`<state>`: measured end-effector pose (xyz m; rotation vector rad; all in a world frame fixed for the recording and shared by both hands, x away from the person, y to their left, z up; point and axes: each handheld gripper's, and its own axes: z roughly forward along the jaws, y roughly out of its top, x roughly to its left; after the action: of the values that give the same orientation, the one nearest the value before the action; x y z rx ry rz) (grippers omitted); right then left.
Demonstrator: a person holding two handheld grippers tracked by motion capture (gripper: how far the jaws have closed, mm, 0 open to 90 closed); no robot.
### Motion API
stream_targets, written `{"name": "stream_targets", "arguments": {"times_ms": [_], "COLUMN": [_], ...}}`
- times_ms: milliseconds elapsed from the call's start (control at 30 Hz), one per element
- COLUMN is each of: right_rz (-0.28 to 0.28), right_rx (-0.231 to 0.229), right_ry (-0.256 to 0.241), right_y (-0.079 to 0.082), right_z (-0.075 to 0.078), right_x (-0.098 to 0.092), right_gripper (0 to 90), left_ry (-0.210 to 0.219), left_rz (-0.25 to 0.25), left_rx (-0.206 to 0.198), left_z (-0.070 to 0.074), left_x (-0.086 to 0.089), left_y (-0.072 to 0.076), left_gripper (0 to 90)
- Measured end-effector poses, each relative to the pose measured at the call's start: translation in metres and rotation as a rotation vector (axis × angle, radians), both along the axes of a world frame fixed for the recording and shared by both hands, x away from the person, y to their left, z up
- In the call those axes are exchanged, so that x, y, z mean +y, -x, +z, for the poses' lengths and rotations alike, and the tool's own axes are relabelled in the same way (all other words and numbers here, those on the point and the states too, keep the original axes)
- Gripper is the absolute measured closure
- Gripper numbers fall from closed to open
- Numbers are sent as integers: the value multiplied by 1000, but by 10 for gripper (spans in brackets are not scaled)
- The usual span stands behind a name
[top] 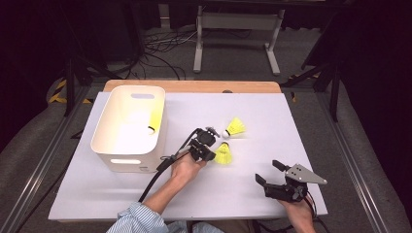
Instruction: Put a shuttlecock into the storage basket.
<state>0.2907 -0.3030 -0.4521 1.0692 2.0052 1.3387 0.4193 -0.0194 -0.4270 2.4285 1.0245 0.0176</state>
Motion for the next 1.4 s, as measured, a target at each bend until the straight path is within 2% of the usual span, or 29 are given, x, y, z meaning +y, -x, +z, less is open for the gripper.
{"name": "stream_targets", "arguments": {"times_ms": [400, 533, 900, 1067, 1400], "right_rz": [1, 2, 7, 7, 9], "right_rx": [0, 2, 2, 3, 4], "right_ry": [2, 2, 3, 5, 4], "right_y": [0, 0, 0, -1, -1], "right_z": [0, 0, -1, -1, -1], "right_x": [0, 0, 1, 1, 2], "right_gripper": [161, 161, 161, 161, 161], "left_ry": [8, 14, 13, 26, 18], "left_rz": [-20, -27, -34, -47, -59], "left_rx": [-19, -38, -32, -50, -53], "left_z": [10, 16, 31, 40, 46], "left_x": [3, 5, 15, 18, 21], "left_y": [4, 6, 8, 11, 15], "left_gripper": [899, 899, 900, 900, 900]}}
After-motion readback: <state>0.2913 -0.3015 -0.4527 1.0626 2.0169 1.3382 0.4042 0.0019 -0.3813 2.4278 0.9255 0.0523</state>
